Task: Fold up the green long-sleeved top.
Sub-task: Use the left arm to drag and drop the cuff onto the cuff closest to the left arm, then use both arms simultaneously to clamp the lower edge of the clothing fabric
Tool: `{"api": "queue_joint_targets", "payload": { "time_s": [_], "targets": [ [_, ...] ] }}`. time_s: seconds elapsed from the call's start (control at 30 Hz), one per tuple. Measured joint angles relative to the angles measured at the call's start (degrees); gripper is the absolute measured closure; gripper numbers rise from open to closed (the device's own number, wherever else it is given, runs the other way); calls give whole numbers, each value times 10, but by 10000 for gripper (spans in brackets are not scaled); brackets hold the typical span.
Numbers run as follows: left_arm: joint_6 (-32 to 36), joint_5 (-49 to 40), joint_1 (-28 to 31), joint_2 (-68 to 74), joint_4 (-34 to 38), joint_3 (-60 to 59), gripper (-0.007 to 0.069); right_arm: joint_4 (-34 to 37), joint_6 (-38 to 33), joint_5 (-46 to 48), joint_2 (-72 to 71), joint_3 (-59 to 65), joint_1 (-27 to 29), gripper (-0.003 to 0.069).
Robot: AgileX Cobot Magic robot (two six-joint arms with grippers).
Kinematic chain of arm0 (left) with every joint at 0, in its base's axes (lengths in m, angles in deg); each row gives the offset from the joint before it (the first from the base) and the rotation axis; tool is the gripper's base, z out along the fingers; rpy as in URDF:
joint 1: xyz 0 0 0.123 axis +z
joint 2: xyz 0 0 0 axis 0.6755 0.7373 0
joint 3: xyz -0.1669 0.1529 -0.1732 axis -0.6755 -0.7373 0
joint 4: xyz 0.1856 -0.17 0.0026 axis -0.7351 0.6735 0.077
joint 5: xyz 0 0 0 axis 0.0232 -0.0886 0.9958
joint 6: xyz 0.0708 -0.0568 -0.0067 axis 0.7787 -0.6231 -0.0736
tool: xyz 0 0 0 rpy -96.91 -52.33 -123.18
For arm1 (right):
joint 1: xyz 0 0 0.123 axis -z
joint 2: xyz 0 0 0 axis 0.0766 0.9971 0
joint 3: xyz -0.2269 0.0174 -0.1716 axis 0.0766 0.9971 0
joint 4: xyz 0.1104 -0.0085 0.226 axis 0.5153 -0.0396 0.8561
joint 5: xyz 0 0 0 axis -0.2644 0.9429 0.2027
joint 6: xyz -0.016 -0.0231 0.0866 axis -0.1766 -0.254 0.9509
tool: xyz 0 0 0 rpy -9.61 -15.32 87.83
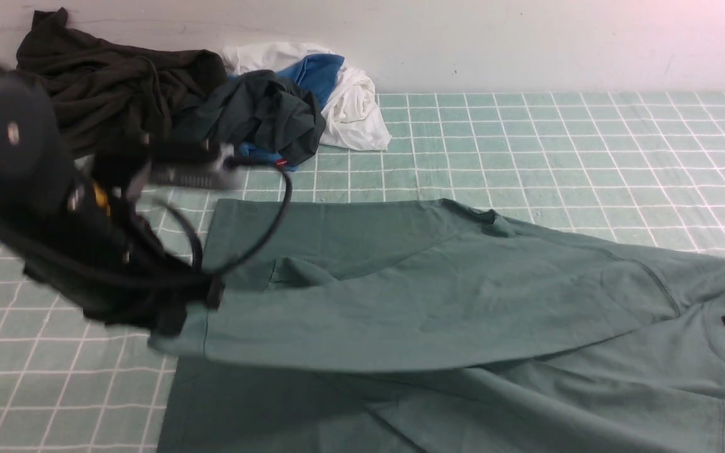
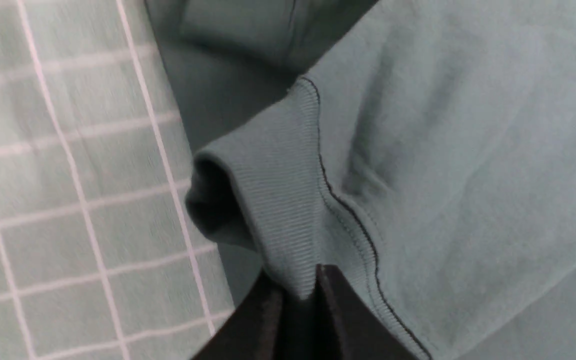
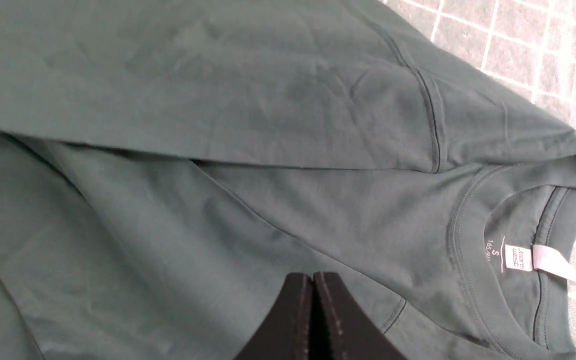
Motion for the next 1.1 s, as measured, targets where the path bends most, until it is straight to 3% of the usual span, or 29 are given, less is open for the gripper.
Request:
{"api": "queue_joint_targets", "payload": {
  "time_s": [0.1, 0.23, 0.37, 0.53, 0.67, 0.77, 0.9, 1.1],
  "targets": [
    [26, 57, 0, 0, 9, -91, 462, 13, -10, 3, 6, 0, 0, 673],
    [84, 65, 0, 5, 9, -115, 286, 43, -42, 32, 11, 0, 0, 673],
    [160, -37, -25, -3, -3, -79, 151, 74, -77, 107, 11, 0, -26, 668],
    [202, -112, -125, -12, -6, -84, 131, 88, -109, 117, 11, 0, -85, 664],
    [240, -102, -220, -12, -6, -136, 131, 89, -123, 117, 11, 0, -112, 662],
    [268, -47, -289, -12, -10, -196, 131, 89, -124, 118, 11, 0, -115, 661],
    [273, 17, -328, -12, -24, -236, 131, 88, -124, 118, 11, 0, -115, 661],
    [266, 65, -334, 17, -67, -251, 132, 88, -124, 118, 11, 0, -115, 661]
  ]
}}
